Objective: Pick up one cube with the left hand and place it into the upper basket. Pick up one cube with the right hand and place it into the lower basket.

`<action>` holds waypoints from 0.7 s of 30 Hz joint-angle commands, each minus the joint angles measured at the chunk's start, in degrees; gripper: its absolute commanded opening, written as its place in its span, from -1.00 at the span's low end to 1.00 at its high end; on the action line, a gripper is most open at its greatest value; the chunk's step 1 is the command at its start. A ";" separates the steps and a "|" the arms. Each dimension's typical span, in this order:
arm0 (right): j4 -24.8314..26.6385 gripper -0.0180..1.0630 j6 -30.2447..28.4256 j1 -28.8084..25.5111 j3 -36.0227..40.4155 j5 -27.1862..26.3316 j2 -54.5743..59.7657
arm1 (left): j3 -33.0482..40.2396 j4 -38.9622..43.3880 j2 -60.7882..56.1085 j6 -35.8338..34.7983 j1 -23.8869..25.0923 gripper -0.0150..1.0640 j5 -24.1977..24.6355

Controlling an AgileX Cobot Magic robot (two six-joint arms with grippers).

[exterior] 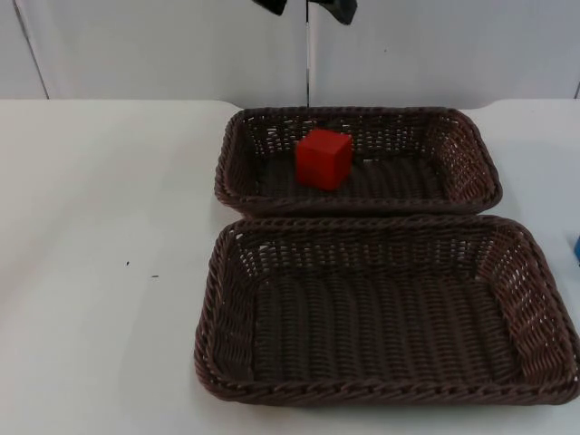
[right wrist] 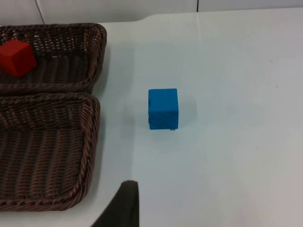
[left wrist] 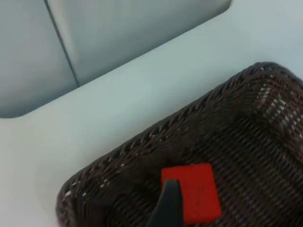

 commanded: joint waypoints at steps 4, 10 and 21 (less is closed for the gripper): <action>-0.31 0.98 0.01 -0.15 0.14 -0.46 0.33 | -0.23 3.02 -2.75 -2.76 -0.24 0.37 1.72; -0.31 0.98 0.01 -0.15 0.14 -0.46 0.33 | 0.39 3.26 -5.99 -2.76 -0.24 0.37 3.65; -0.31 0.98 0.01 -0.15 0.14 -0.46 0.33 | 13.73 4.05 -17.83 -2.76 -0.24 0.37 -0.72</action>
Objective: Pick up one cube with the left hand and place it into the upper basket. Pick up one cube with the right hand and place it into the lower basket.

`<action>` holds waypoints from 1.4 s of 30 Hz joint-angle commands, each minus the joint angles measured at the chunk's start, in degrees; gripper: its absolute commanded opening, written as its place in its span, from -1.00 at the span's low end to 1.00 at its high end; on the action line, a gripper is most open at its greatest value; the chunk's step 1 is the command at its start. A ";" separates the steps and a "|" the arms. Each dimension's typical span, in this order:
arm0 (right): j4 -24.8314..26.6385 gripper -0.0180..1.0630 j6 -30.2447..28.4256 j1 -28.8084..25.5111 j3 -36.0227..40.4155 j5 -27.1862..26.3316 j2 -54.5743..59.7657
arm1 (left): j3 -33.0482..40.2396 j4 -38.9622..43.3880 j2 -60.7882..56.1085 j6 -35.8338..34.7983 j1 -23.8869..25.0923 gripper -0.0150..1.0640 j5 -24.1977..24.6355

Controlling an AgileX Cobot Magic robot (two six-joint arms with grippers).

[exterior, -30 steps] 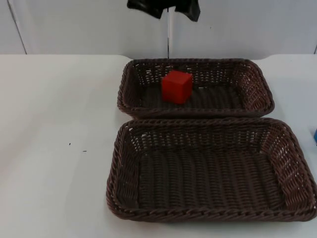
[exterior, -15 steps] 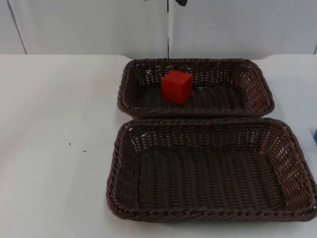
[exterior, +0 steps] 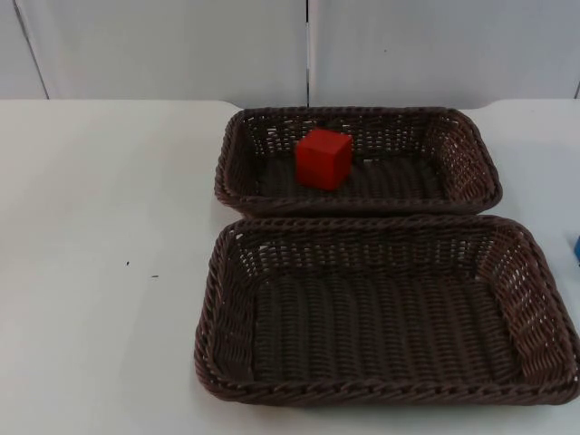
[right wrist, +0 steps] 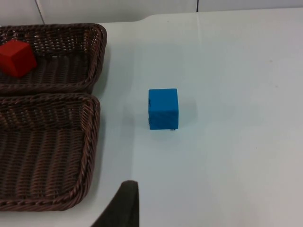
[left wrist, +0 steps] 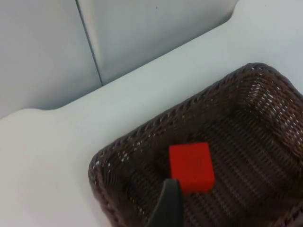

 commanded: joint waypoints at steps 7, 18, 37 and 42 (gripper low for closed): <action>-0.31 0.98 0.01 -0.15 0.14 -0.46 0.33 | 13.70 0.60 -12.66 -0.30 -0.24 0.37 -4.68; -0.31 0.98 0.01 -0.15 0.14 -0.46 0.33 | 28.72 0.60 -27.58 -0.71 -0.24 0.37 -7.02; -0.31 0.98 0.01 -0.15 0.14 -0.46 0.33 | 47.83 0.73 -51.13 -3.01 -0.24 0.37 -7.24; -0.31 0.98 0.01 -0.15 0.14 -0.46 0.33 | 52.80 0.83 -56.54 -3.01 -0.24 0.37 -7.24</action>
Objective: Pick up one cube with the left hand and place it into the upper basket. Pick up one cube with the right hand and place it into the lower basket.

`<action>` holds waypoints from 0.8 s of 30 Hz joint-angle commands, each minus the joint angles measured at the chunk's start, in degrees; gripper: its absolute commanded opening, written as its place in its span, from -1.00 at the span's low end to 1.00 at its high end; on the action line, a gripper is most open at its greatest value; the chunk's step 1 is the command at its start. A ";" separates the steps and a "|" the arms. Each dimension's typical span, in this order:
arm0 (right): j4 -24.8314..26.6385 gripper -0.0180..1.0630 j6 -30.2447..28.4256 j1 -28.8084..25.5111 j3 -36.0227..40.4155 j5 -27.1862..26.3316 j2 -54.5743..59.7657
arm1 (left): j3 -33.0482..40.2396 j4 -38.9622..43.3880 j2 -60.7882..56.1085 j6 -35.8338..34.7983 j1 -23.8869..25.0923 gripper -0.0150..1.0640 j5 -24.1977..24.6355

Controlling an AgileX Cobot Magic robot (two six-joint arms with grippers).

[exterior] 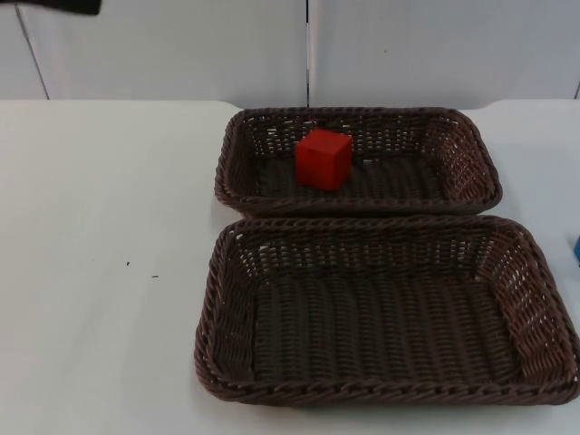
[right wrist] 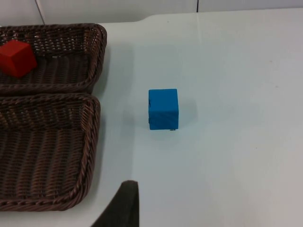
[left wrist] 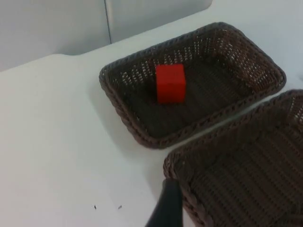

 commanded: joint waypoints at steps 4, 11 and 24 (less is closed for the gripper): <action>-0.31 0.98 0.01 -0.15 0.14 -0.46 0.33 | 4.67 0.66 -7.07 -0.52 -0.24 0.37 0.49; -0.31 0.98 0.01 -0.15 0.14 -0.46 0.33 | 4.94 4.54 -12.66 -3.24 -0.24 0.37 4.25; -0.31 0.98 0.01 -0.15 0.14 -0.46 0.33 | 12.46 7.14 -22.25 -6.08 -0.24 0.37 4.31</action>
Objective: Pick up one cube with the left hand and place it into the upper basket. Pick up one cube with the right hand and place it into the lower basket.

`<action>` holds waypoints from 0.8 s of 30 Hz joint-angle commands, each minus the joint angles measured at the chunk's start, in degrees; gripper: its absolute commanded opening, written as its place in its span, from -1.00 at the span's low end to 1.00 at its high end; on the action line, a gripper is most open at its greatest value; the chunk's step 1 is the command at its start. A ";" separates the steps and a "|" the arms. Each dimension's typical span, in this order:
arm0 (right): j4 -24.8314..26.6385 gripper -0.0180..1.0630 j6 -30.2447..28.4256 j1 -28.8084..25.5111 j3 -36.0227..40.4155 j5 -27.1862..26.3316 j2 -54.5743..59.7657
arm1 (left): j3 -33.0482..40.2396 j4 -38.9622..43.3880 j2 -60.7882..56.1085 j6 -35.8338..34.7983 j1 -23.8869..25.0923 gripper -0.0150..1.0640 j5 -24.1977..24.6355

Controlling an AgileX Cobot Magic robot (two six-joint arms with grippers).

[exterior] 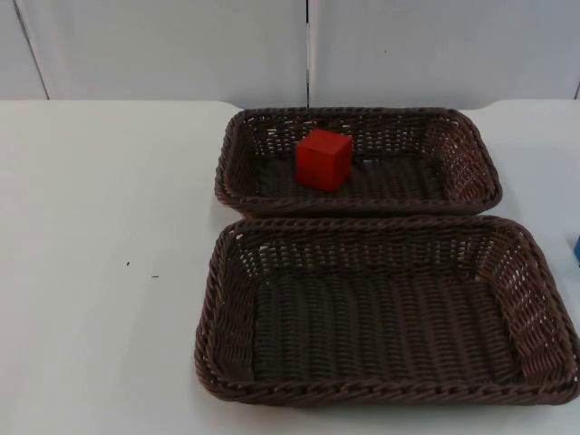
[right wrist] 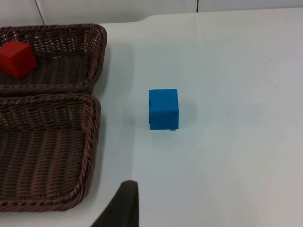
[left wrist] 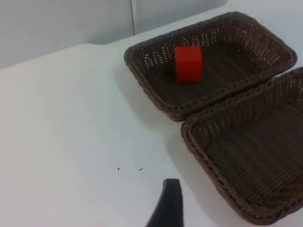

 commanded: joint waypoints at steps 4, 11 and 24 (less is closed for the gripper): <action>-0.31 0.98 -0.11 -0.15 0.14 -0.46 0.33 | 1.01 1.08 -3.54 -0.60 -0.24 0.37 -2.07; -0.31 0.98 -0.11 -0.15 0.14 -0.46 0.33 | 1.01 2.15 -3.70 -0.60 -0.24 0.37 -2.06; -0.31 0.98 -0.11 -0.15 0.05 -0.57 0.33 | 1.01 2.65 -3.70 -0.60 -0.24 0.37 -2.06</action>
